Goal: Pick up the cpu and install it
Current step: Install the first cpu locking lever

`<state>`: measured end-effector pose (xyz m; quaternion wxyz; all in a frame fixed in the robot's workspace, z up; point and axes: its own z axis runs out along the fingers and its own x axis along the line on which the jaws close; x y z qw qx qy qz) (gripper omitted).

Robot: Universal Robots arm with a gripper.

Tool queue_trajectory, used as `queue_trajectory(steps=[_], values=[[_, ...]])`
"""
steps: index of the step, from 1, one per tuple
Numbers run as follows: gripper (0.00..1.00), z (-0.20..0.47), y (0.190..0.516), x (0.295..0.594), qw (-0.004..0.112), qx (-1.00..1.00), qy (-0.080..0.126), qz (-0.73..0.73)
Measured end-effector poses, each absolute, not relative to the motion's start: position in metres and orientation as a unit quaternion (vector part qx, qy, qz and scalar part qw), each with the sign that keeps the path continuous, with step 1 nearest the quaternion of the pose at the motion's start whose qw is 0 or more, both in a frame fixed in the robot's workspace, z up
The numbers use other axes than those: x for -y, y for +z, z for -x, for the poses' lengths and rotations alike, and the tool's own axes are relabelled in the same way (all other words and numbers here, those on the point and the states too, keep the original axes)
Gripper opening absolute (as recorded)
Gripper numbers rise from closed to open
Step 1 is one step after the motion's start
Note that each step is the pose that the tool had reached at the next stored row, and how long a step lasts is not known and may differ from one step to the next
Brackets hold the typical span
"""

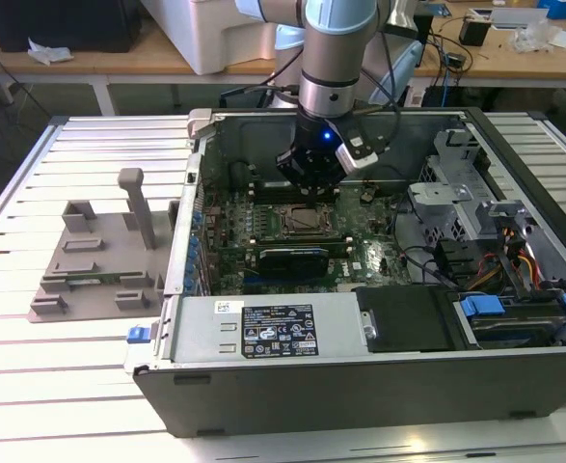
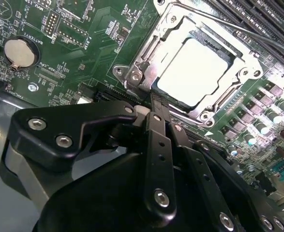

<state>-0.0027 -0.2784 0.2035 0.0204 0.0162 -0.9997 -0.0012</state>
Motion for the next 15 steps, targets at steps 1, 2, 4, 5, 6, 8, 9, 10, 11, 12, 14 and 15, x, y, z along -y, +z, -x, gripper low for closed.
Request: queue_trajectory(steps=[1, 2, 4, 5, 6, 8, 9, 10, 11, 12, 14, 15], values=[[0.11, 0.001, 0.204, 0.278, 0.02, 1.0, -0.001, -0.016], [0.11, -0.002, 0.203, 0.276, 0.021, 1.0, -0.001, -0.016], [0.11, -0.003, 0.203, 0.275, 0.021, 1.0, -0.001, -0.016], [0.11, -0.004, 0.201, 0.274, 0.02, 1.0, -0.003, -0.016], [0.11, -0.004, 0.2, 0.274, 0.02, 1.0, -0.002, -0.016], [0.11, -0.004, 0.2, 0.274, 0.021, 1.0, -0.001, -0.016], [0.11, -0.004, 0.2, 0.274, 0.021, 1.0, -0.001, -0.016], [0.11, -0.004, 0.202, 0.274, 0.02, 1.0, -0.001, -0.016], [0.11, -0.004, 0.211, 0.274, 0.02, 1.0, -0.001, -0.016], [0.11, -0.004, 0.212, 0.275, 0.02, 1.0, -0.001, -0.016], [0.11, -0.004, 0.213, 0.284, 0.02, 1.0, -0.001, -0.016], [0.11, -0.004, 0.212, 0.287, 0.02, 1.0, -0.001, -0.016]])
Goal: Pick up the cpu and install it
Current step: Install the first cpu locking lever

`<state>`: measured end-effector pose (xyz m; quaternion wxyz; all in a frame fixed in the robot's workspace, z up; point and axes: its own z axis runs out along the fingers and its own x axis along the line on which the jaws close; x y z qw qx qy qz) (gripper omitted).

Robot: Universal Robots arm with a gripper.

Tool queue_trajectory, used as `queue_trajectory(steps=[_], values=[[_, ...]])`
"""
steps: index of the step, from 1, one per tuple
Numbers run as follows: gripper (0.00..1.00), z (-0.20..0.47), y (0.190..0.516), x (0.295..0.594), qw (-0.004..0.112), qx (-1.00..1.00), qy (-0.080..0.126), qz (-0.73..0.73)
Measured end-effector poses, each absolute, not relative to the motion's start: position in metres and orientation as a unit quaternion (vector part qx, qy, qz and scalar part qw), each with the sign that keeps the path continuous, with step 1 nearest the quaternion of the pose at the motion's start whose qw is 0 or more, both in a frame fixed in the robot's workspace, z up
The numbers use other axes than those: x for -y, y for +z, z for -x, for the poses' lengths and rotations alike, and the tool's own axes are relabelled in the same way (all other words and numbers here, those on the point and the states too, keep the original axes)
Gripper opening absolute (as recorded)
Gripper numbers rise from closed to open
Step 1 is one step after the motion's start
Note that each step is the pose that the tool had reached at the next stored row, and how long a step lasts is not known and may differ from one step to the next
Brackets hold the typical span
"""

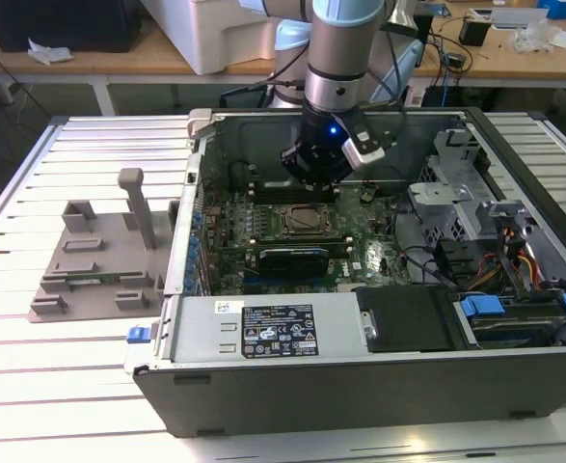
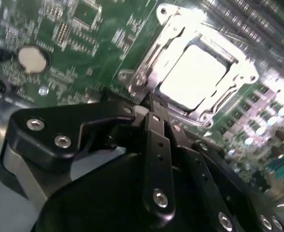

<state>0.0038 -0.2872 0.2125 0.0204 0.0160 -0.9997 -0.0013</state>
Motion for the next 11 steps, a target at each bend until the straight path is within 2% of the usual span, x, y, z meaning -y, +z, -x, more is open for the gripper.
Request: queue_trajectory(steps=[8, 11], values=[[0.11, -0.004, 0.213, 0.331, 0.02, 1.0, -0.001, -0.016], [0.11, -0.004, 0.234, 0.331, 0.02, 1.0, -0.001, -0.016]])
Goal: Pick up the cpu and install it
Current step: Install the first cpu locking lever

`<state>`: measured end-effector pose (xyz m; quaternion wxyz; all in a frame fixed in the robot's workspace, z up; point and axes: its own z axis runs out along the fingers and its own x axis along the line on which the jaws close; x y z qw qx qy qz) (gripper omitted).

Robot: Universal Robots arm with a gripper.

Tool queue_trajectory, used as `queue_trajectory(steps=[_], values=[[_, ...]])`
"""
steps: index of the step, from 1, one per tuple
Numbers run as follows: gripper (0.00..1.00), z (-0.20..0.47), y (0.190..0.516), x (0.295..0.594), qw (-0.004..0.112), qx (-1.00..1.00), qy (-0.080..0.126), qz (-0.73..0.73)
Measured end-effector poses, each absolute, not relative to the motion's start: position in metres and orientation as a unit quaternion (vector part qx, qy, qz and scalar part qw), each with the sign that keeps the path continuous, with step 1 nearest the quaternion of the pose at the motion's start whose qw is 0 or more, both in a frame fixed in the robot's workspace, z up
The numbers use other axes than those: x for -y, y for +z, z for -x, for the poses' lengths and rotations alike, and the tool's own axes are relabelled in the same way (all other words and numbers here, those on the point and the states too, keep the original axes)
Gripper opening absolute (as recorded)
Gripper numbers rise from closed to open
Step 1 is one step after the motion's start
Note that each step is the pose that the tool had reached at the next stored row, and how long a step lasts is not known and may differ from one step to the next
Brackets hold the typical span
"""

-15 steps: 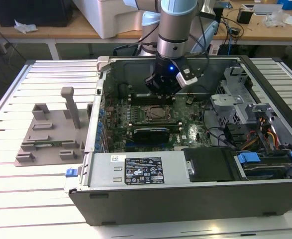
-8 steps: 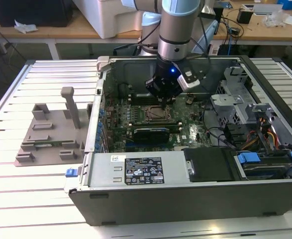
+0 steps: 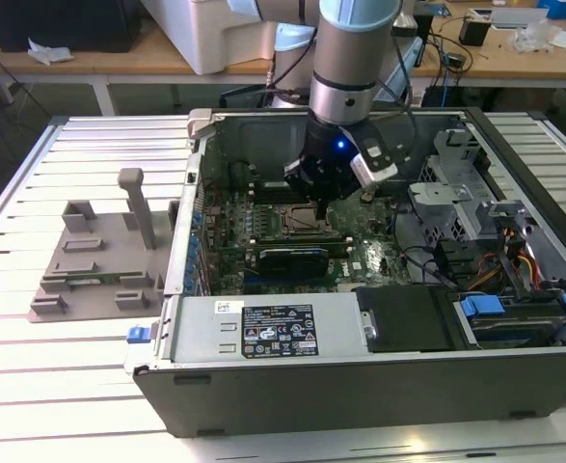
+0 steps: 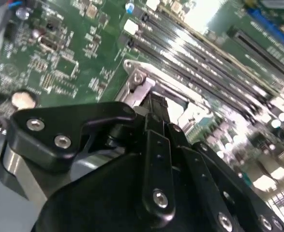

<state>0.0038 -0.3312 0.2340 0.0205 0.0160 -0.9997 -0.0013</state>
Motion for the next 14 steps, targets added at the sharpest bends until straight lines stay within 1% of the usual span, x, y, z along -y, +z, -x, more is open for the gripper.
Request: queue_trajectory(steps=[7, 10, 14], values=[[0.11, -0.004, 0.271, 0.331, 0.02, 1.0, -0.001, -0.016], [0.11, -0.004, 0.279, 0.331, 0.02, 1.0, -0.001, -0.016], [0.11, -0.004, 0.279, 0.331, 0.02, 1.0, -0.001, -0.016]])
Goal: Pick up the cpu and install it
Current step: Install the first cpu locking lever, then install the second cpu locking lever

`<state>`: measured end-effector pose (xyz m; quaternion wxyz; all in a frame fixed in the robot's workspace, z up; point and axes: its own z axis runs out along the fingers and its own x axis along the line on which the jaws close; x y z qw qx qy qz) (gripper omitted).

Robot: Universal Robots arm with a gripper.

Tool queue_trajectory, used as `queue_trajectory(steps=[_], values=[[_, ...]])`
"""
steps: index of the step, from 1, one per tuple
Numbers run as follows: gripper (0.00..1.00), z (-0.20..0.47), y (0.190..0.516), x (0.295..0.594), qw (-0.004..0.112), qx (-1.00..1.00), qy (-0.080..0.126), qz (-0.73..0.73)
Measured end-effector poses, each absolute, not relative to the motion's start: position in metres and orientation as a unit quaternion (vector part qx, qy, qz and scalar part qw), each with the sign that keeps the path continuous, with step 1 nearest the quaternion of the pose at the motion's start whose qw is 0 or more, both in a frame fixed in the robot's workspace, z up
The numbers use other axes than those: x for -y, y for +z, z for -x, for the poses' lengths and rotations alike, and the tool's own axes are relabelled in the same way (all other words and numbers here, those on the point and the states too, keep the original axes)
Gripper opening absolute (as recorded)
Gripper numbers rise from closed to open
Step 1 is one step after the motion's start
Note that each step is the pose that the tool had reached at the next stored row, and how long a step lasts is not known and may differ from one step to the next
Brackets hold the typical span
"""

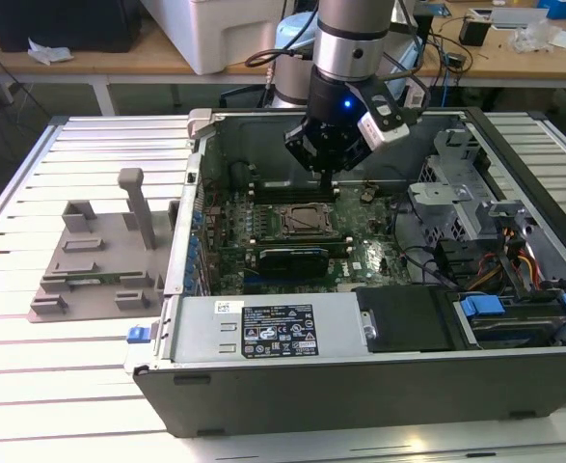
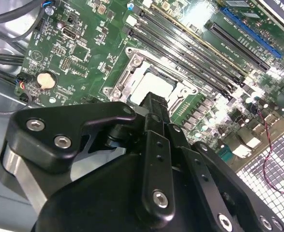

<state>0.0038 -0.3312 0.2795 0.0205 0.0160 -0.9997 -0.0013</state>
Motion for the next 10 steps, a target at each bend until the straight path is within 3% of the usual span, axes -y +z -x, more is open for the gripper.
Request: queue_trajectory(steps=[10], values=[[0.11, -0.0038, 0.2796, 0.3323, 0.02, 1.0, -0.001, -0.016]])
